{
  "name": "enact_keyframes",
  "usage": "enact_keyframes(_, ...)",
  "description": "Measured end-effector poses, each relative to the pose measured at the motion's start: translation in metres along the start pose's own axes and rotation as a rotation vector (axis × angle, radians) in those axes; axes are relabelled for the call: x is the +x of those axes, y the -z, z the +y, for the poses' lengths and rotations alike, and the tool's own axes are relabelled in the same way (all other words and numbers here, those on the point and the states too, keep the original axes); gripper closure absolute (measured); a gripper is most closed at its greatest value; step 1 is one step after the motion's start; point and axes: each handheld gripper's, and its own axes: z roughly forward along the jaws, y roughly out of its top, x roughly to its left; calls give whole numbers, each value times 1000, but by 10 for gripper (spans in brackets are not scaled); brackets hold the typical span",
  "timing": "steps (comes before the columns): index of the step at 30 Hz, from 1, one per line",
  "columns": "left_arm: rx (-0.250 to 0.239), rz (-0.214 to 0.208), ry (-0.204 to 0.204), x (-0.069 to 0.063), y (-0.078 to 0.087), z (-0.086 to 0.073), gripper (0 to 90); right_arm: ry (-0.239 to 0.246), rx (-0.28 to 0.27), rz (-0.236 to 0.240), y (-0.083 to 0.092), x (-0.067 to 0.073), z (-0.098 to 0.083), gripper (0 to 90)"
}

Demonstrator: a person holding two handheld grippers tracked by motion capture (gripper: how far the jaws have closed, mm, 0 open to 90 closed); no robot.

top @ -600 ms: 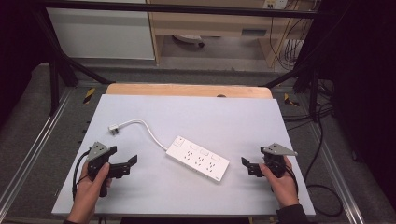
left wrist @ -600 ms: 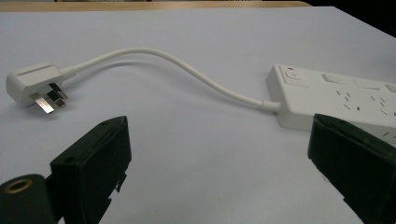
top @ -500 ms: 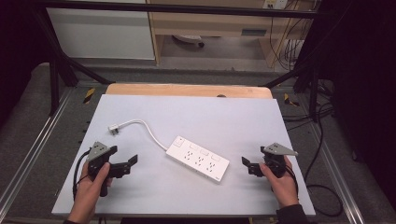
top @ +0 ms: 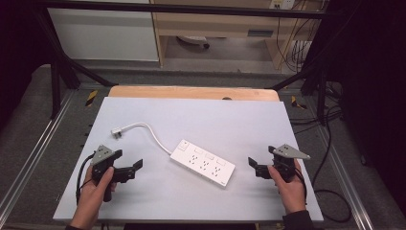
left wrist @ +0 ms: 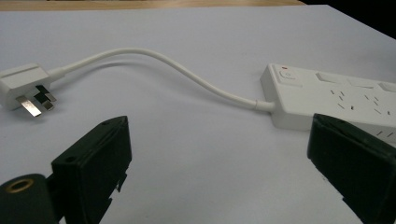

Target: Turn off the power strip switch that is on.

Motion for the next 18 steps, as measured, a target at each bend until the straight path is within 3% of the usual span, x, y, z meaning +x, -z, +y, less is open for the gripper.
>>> enact_keyframes(10,19,-24,-24,-4,-3,1,64,51,-23,2,3,18,18,48)
enact_keyframes(18,30,-13,-27,-5,-4,1,63,99,-54,8,-3,30,36,54)
